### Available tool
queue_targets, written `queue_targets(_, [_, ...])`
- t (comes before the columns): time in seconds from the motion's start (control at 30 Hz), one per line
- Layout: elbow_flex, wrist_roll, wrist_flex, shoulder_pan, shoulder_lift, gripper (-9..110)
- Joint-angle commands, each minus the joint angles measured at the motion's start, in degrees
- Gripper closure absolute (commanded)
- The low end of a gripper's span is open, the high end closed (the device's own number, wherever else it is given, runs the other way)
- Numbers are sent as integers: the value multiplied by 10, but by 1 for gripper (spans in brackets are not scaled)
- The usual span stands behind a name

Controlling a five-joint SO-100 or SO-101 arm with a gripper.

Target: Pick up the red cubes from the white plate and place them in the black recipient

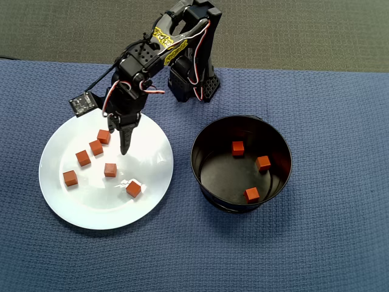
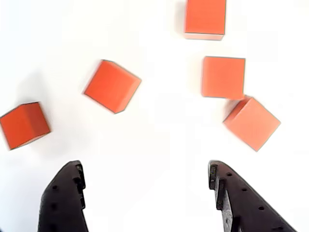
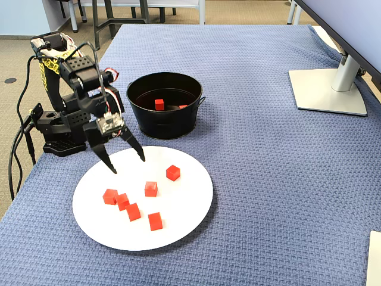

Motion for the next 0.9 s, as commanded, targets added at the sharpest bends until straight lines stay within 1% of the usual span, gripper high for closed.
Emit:
queue_targets(0.0, [6,-24,-20,29,-2,72])
queue_targets(0.07, [13,0,-30,40,-6,68])
queue_targets(0.1, [13,25,-34,45,-10,68])
queue_targets(0.3, [11,160,-43,62,-45,71])
queue_targets(0.57, [1,266,-28,68,-68,74])
queue_targets(0.73, [-11,296,-8,72,-78,75])
queue_targets(0.87, [-3,281,-15,75,-86,75])
